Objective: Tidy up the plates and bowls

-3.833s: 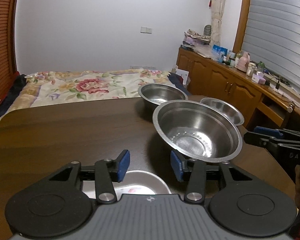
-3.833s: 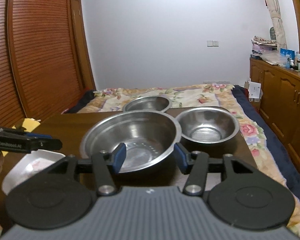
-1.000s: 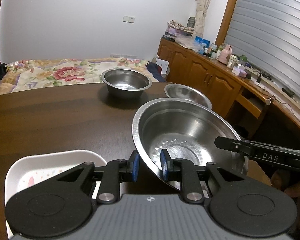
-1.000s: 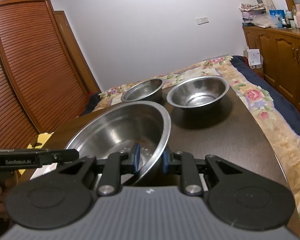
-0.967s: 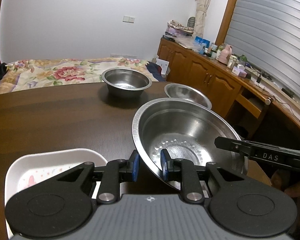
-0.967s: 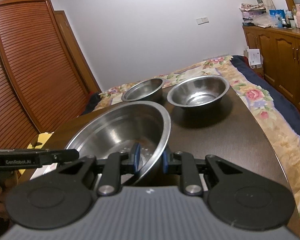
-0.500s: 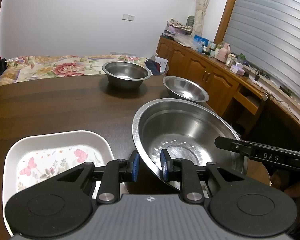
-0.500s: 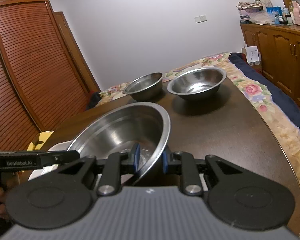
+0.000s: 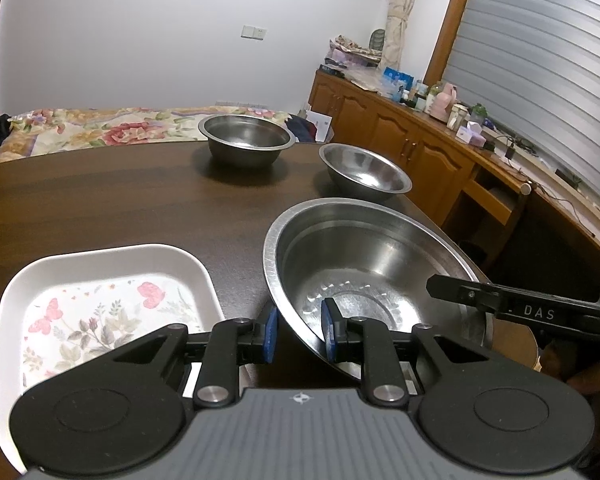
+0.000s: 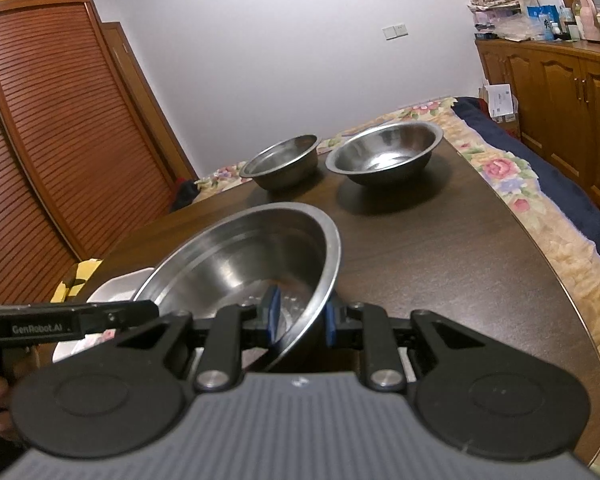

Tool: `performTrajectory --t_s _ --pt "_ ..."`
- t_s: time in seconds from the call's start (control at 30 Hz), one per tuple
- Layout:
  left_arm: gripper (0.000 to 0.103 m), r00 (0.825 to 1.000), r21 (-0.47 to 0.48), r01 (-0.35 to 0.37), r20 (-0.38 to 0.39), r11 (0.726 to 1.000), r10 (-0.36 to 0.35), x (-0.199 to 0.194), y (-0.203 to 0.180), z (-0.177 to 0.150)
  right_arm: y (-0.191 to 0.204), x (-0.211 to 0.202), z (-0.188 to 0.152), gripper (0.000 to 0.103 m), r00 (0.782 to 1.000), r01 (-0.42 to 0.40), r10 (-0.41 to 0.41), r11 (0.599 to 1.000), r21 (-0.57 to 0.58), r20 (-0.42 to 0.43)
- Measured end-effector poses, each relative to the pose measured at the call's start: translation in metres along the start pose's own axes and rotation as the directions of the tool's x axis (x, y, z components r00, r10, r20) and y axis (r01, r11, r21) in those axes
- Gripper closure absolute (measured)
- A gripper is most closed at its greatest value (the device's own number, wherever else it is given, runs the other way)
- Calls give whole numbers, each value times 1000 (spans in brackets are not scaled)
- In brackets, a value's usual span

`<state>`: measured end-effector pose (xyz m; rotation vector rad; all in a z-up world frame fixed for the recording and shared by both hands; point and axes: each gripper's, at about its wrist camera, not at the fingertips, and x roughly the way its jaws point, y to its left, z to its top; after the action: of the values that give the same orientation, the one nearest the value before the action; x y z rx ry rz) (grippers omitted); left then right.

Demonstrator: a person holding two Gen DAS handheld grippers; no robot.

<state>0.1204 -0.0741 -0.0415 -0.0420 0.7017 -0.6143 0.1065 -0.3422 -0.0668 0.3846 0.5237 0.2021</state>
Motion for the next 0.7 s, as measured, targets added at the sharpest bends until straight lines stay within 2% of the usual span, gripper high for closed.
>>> performTrajectory --t_s 0.47,0.6,0.7 --pt "78 999 -16 -16 29 1000 16 -2 6 -5 0 0 0 77 1000 5 -5 1000 -16 1" --pt "74 999 -20 -24 33 1000 25 -4 6 -4 -2 -1 3 77 1000 13 -13 1000 -11 9" --pt "73 998 -23 -35 42 999 36 -6 8 -2 -3 -3 6 73 1000 14 -13 1000 -13 16"
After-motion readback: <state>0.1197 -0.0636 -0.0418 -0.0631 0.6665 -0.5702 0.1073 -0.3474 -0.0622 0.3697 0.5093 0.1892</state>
